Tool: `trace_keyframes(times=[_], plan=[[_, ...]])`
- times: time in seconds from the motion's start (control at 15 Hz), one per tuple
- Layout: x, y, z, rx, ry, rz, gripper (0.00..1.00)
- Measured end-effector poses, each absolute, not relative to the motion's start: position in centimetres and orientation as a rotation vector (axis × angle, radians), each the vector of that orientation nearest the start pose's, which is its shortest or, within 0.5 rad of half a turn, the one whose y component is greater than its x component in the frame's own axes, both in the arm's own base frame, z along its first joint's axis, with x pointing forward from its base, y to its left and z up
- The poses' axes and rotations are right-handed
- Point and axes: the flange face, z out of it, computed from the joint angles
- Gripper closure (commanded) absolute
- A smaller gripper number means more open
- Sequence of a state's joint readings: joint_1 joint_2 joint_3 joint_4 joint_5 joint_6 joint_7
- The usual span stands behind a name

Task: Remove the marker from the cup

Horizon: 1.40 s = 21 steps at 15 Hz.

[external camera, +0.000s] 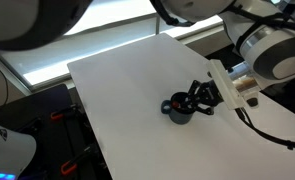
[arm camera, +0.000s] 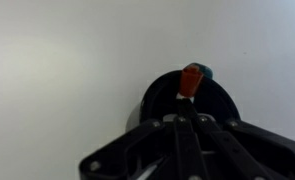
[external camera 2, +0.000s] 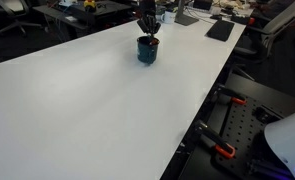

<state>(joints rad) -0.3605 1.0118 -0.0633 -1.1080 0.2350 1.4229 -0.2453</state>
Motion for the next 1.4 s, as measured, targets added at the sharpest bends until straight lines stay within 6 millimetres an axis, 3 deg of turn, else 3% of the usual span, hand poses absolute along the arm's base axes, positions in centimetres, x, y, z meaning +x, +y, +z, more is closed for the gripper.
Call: trace_keyframes(times=[0.07, 0.73, 1.27, 1.4], plan=[[63.71, -24.65, 16.26, -2.614, 0.289, 0.823, 0.74], [63.64, -24.57, 15.87, -2.594, 0.282, 0.853, 0.0], [63.97, -24.66, 16.34, -2.608, 0.278, 0.841, 0.0], [64.02, -24.62, 16.38, -2.61, 0.278, 0.839, 0.1]])
